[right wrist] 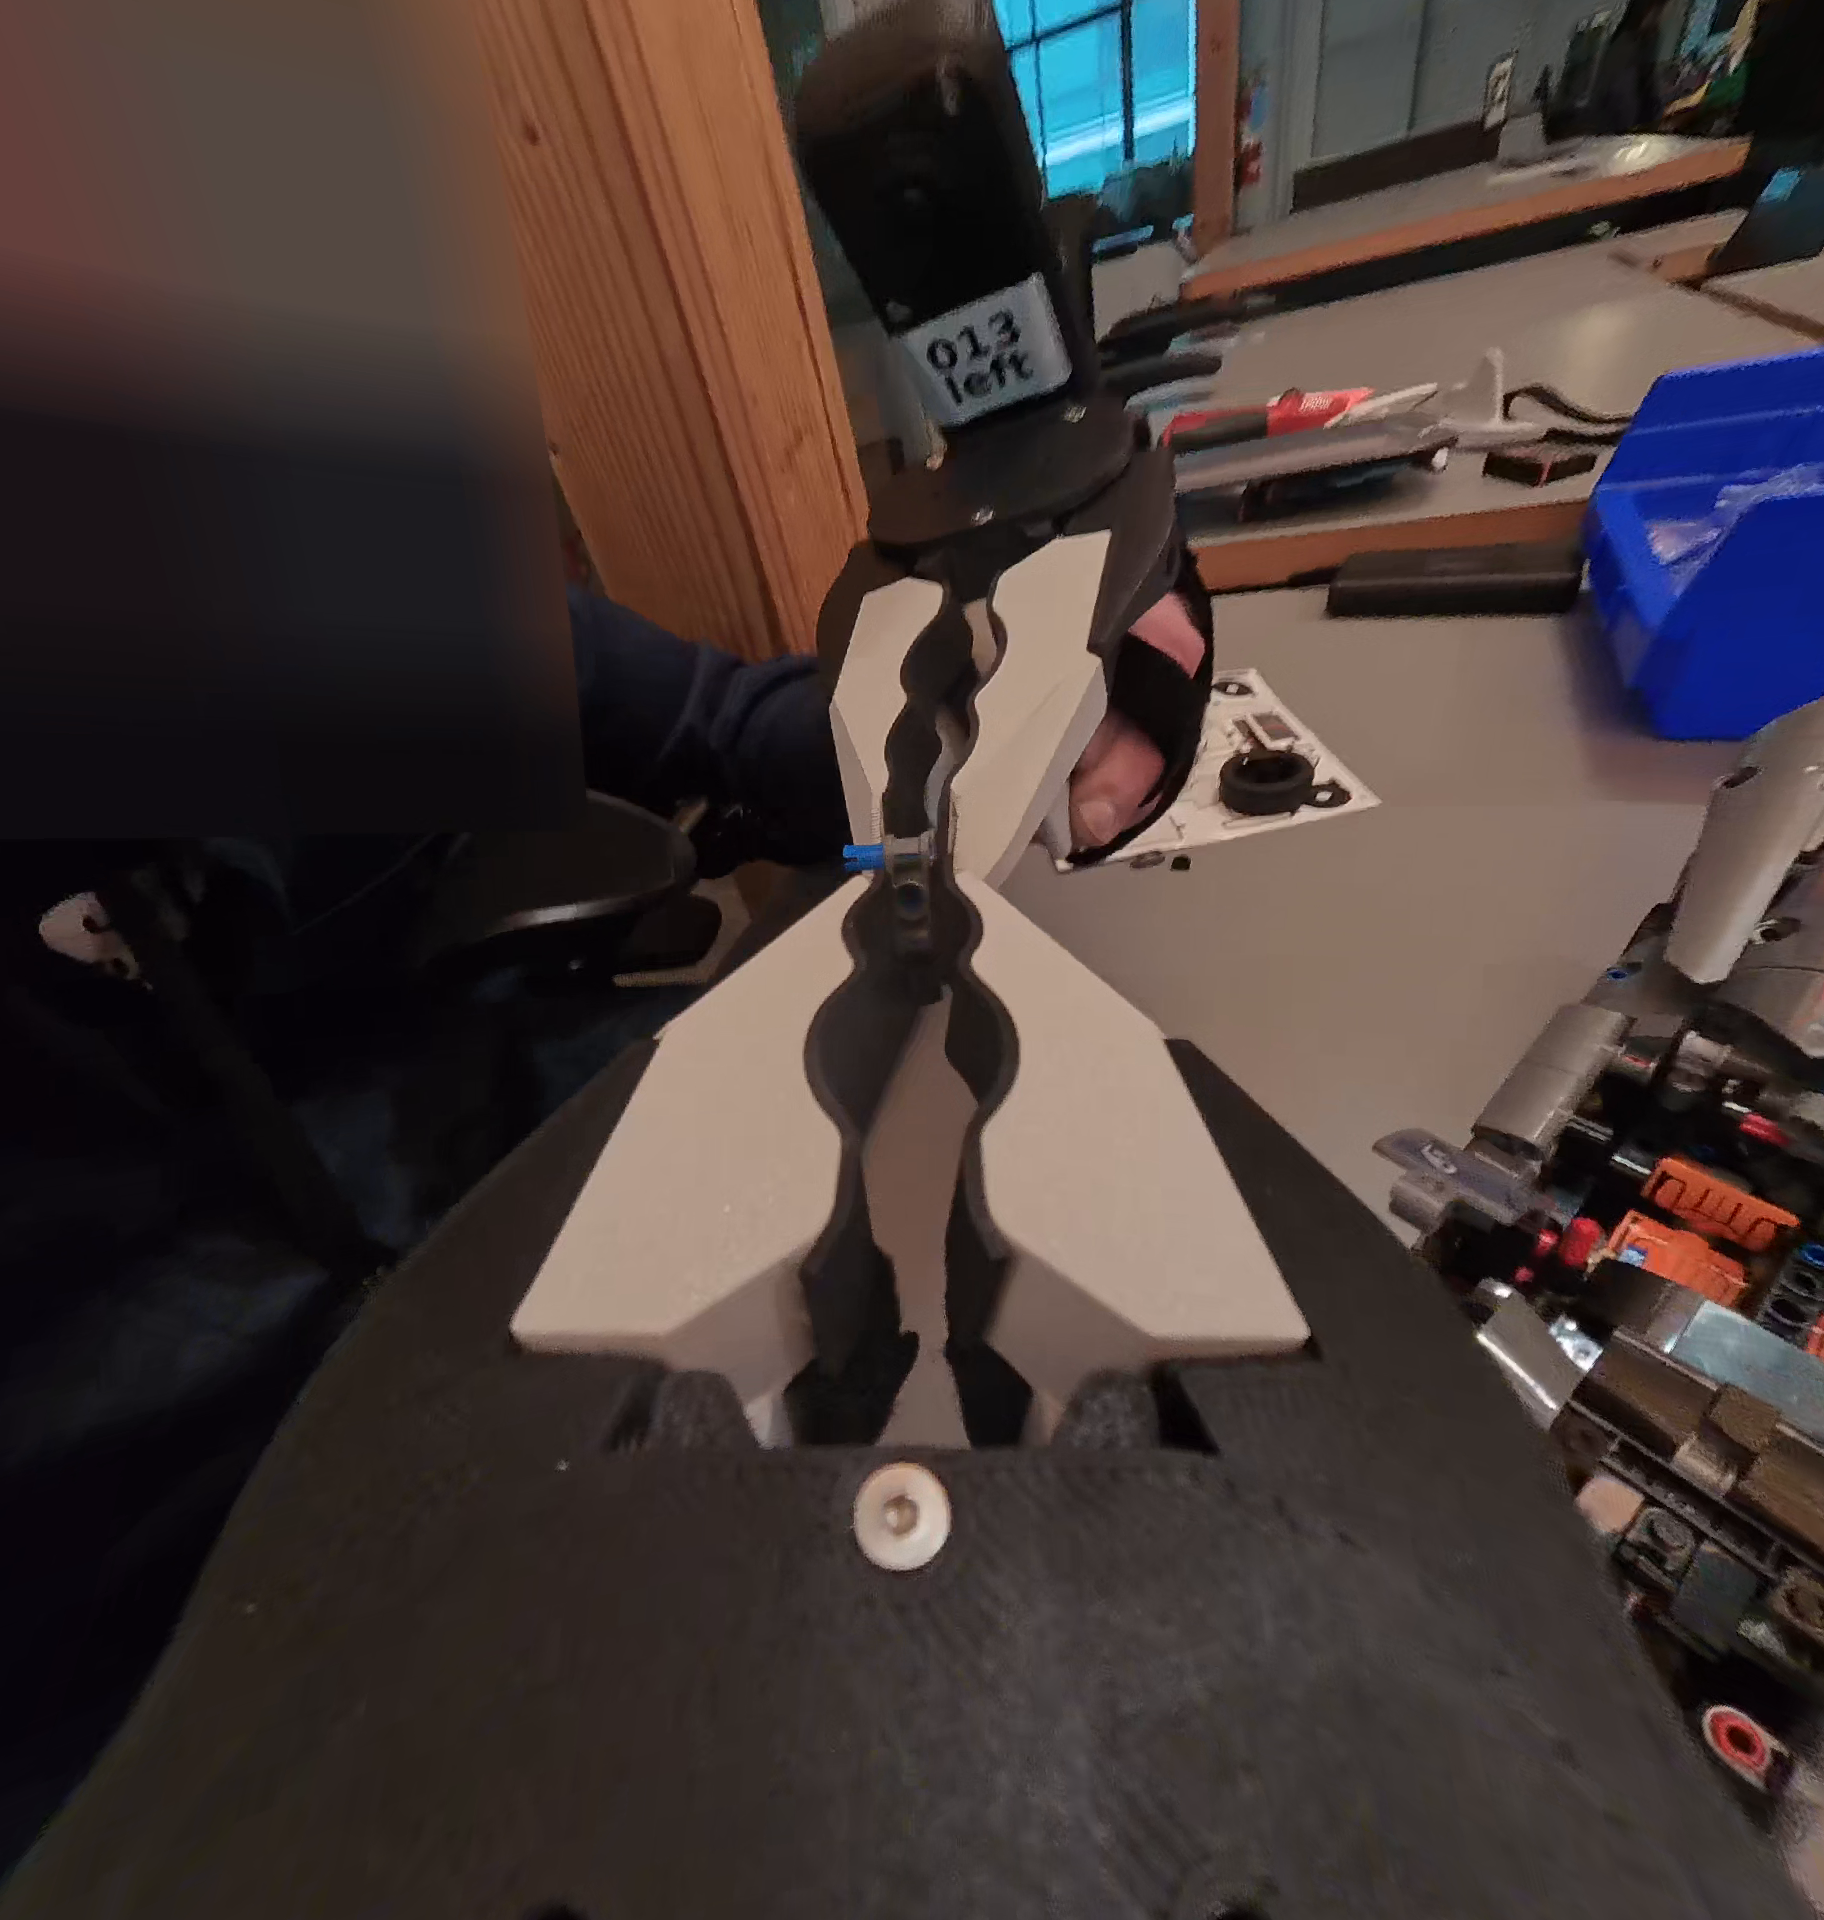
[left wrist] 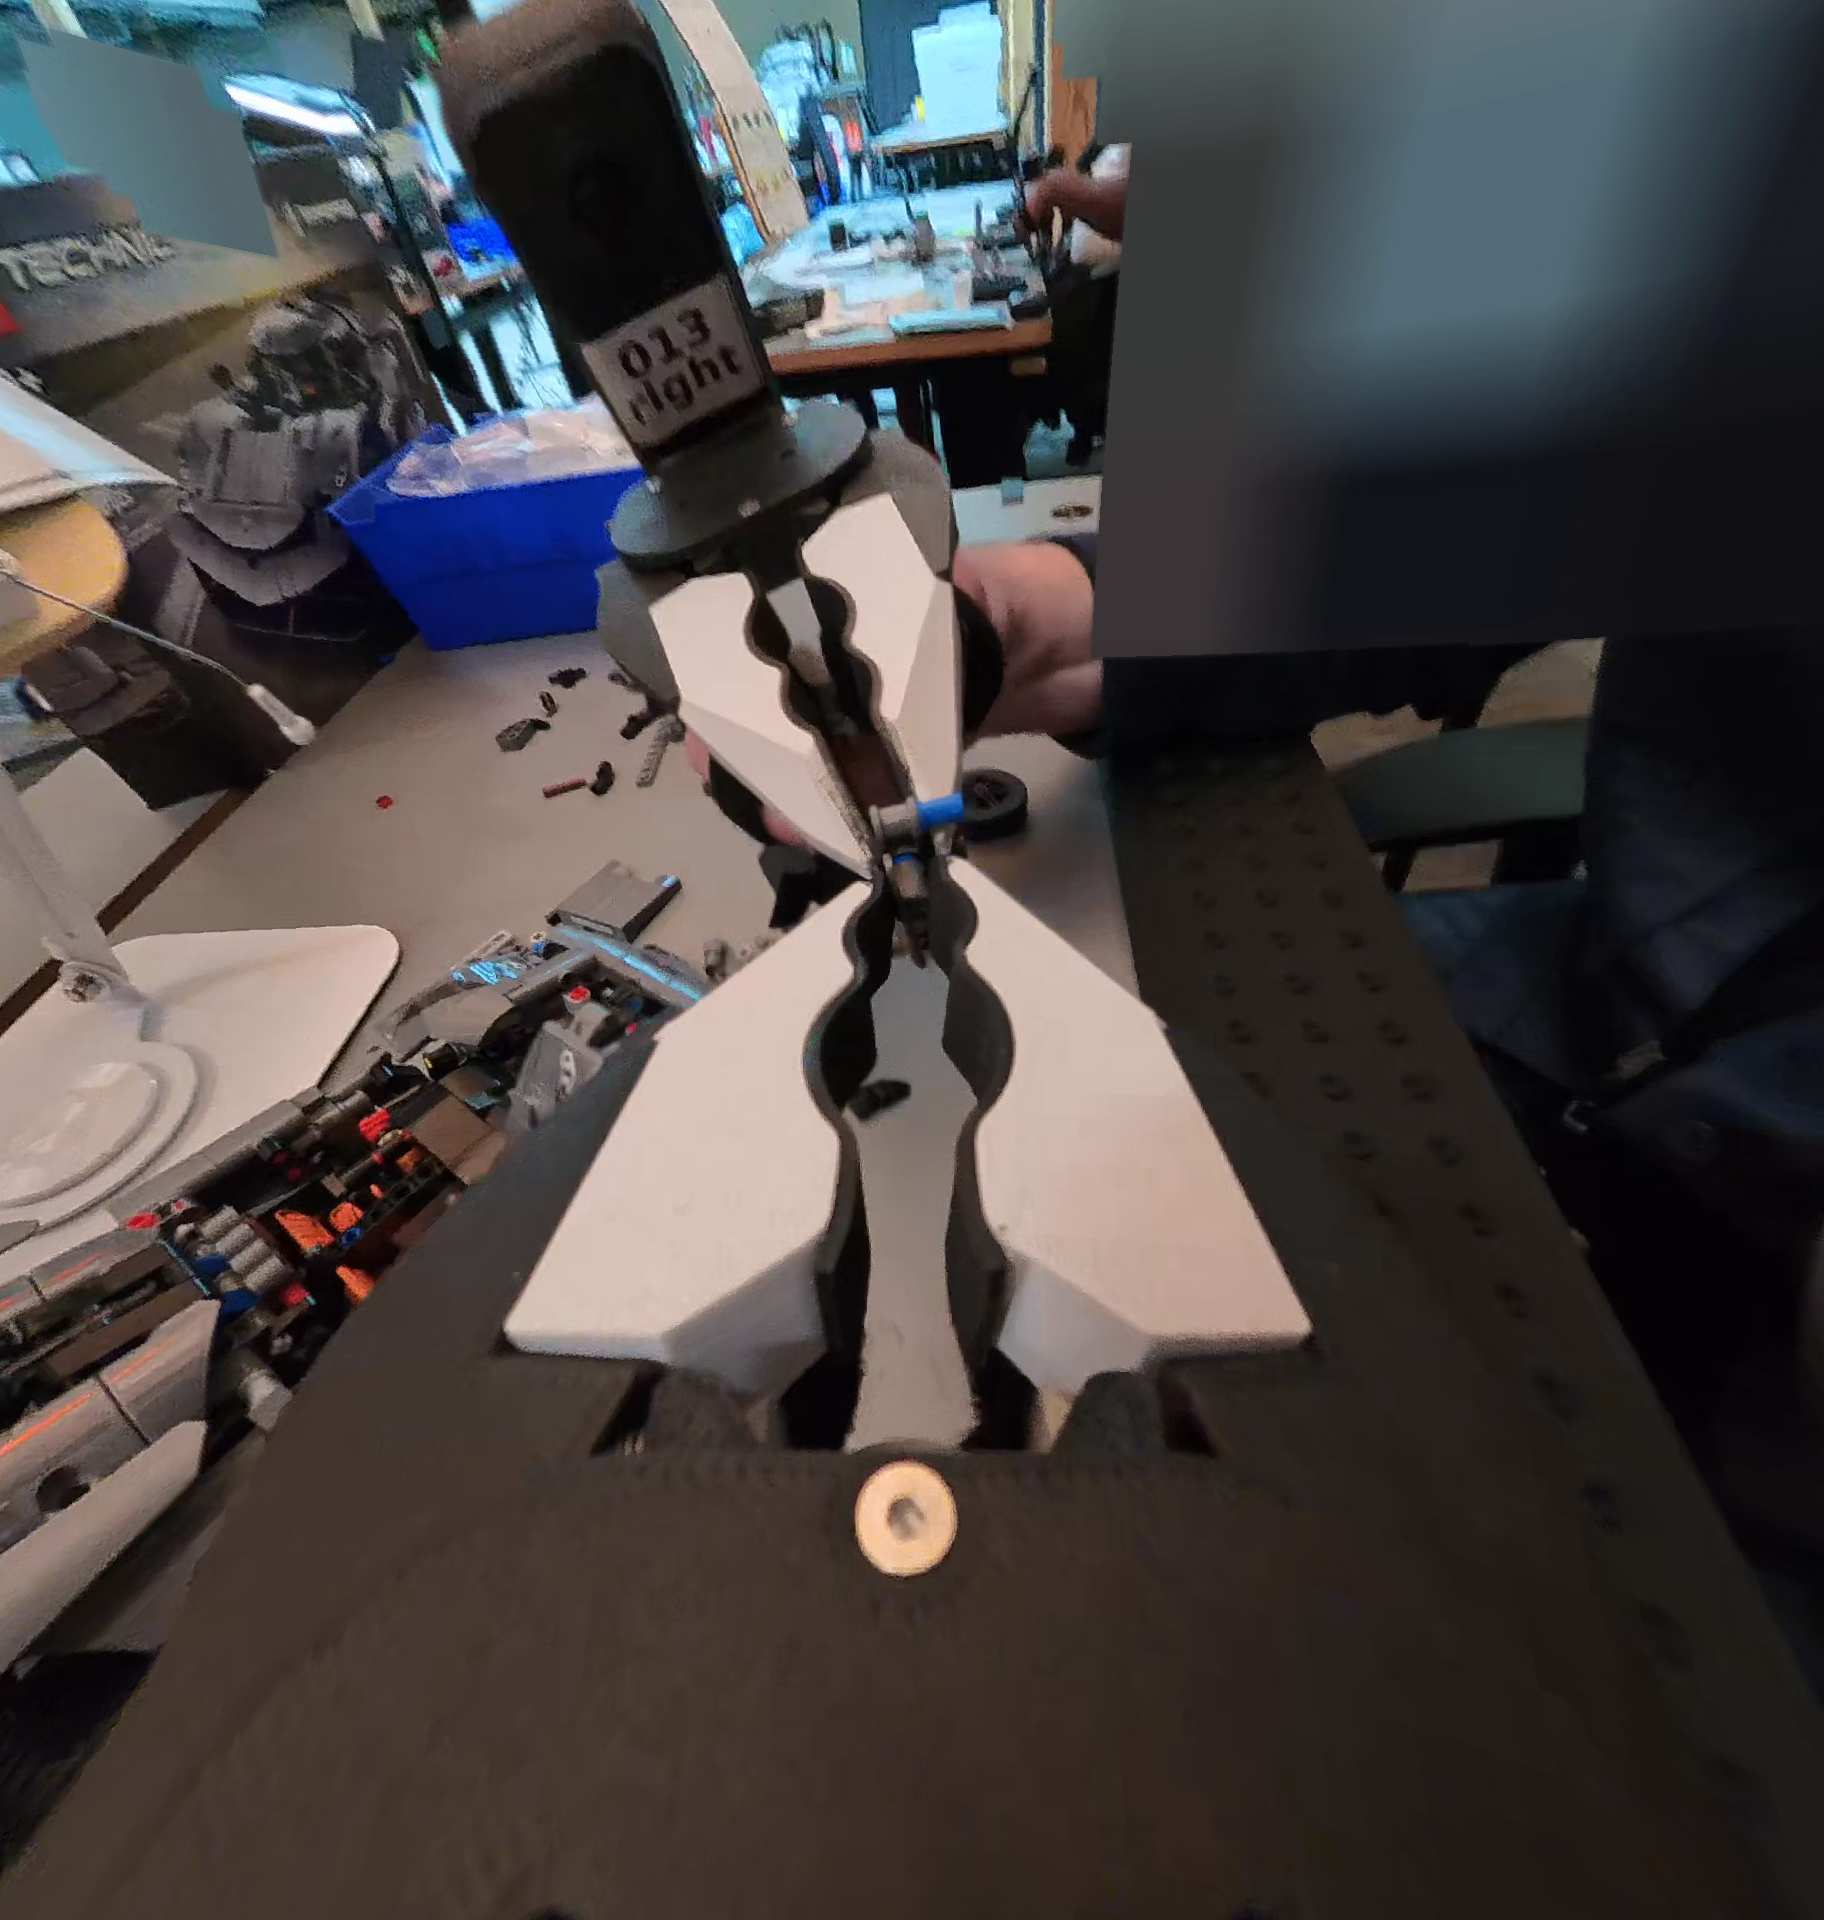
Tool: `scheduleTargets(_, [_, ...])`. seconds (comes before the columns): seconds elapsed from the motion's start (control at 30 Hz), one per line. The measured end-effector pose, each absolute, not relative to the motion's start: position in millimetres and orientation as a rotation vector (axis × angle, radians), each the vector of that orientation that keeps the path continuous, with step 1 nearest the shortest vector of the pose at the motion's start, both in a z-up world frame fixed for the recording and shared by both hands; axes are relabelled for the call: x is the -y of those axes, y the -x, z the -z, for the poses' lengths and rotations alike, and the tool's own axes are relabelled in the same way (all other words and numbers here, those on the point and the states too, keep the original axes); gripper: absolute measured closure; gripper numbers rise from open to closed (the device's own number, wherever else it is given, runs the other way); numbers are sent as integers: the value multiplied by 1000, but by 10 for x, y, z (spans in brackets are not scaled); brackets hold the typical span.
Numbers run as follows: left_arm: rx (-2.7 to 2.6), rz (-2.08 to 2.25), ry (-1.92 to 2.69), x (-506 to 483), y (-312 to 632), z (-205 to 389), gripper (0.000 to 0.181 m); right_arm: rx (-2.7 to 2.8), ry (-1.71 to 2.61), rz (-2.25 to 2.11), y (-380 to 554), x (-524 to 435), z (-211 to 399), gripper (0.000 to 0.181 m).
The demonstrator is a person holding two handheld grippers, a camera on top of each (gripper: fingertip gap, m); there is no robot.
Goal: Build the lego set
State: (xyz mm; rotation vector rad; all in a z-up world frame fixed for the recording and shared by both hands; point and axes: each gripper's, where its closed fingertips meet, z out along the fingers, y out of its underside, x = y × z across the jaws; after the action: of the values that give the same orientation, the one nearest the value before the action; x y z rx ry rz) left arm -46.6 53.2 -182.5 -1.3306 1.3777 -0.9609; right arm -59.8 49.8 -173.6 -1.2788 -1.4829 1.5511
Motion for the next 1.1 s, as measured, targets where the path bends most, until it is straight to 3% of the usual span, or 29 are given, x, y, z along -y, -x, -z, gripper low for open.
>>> scheduleTargets(0.17, [-1304, 933, 1325, -682, 474, 1805, 174, 1372, 1294, -1637, 592, -646, 1718, 175])
scheduleTargets(0.3, [-1218, 651, 1406, -1025, 639, 1854, 140, 1306, 1347, -1564, 524, -840, 1756, 176])
scheduleTargets(0.6, [-1043, 102, 1670, -1741, 1077, 2287, 136, 1247, 1450, -1304, 465, -1134, 1870, 176])
scheduleTargets(1.1, [-1006, 36, 1697, -1856, 1147, 2371, 137, 1279, 1495, -1019, 498, -1249, 2000, 176])
